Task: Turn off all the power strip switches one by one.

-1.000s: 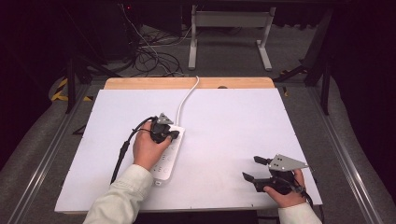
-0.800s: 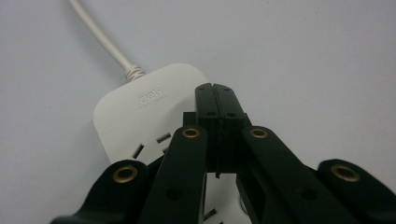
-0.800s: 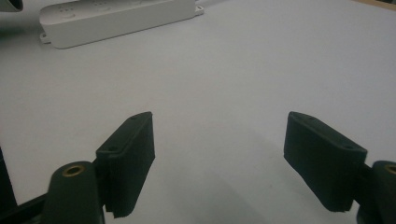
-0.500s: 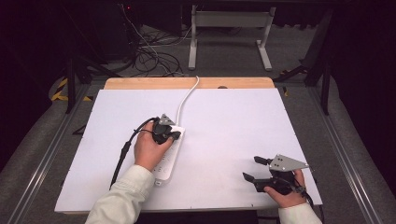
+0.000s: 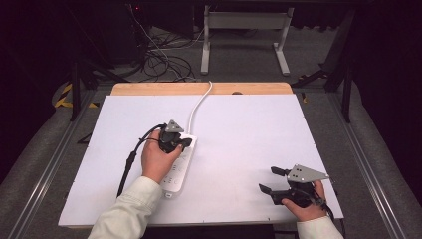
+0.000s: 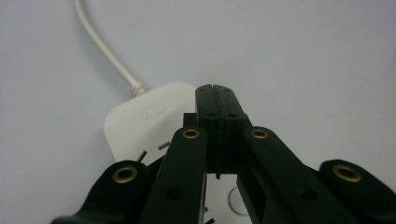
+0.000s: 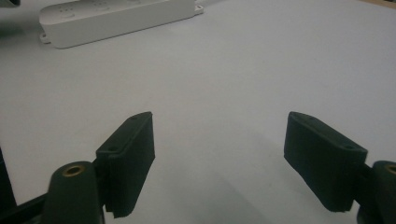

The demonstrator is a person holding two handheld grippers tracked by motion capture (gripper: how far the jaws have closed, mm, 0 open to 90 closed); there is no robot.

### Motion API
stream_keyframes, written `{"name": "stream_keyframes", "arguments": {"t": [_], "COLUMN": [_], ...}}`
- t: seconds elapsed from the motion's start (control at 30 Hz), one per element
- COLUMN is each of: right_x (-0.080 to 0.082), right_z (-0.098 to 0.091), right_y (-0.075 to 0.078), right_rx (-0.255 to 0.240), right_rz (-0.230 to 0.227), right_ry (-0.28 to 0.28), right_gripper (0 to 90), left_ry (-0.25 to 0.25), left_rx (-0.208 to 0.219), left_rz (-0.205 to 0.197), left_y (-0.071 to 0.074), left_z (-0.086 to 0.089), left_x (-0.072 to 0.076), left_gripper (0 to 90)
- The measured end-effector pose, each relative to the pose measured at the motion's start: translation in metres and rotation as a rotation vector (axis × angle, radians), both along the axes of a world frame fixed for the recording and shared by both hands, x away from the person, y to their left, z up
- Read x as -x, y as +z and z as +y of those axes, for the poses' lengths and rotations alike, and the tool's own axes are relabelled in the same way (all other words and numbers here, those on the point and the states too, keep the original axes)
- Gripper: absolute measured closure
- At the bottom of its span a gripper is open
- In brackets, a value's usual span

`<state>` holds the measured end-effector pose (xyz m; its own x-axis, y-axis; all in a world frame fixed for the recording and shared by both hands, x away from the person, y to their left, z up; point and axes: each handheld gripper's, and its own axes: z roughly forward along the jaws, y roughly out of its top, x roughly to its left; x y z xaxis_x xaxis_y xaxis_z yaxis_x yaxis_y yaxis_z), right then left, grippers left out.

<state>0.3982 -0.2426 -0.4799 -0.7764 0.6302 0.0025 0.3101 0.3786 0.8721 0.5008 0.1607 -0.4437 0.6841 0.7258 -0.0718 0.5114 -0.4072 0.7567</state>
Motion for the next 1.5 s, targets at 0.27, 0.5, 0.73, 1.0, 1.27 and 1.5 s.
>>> {"name": "stream_keyframes", "arguments": {"t": [0.27,0.5,0.73,1.0,1.27,1.5], "right_x": [0.0,0.001,0.001,0.001,0.001,0.001], "right_z": [0.001,0.001,0.001,0.0,0.0,-0.001], "right_y": [0.0,0.001,0.001,0.001,0.001,0.001], "right_rx": [0.001,0.0,-0.005,-0.006,-0.005,-0.006], "right_rz": [-0.002,-0.003,-0.003,-0.006,-0.006,-0.004], "right_ry": [-0.002,-0.004,-0.007,-0.009,-0.007,-0.009], "right_gripper": [25.5,25.3,24.8,24.3,24.3,24.2], "left_ry": [-0.02,-0.054,-0.078,-0.114,-0.098,-0.089], "left_rx": [0.066,0.134,0.164,0.158,0.141,0.138], "left_rz": [-0.093,-0.165,-0.206,-0.232,-0.234,-0.249], "left_y": [0.023,0.033,0.035,0.031,0.008,-0.01], "left_z": [0.015,0.029,0.048,0.069,0.09,0.107], "left_x": [0.023,0.045,0.068,0.086,0.101,0.113], "left_gripper": [64.2,38.6,27.3,24.4,22.7,22.4]}}
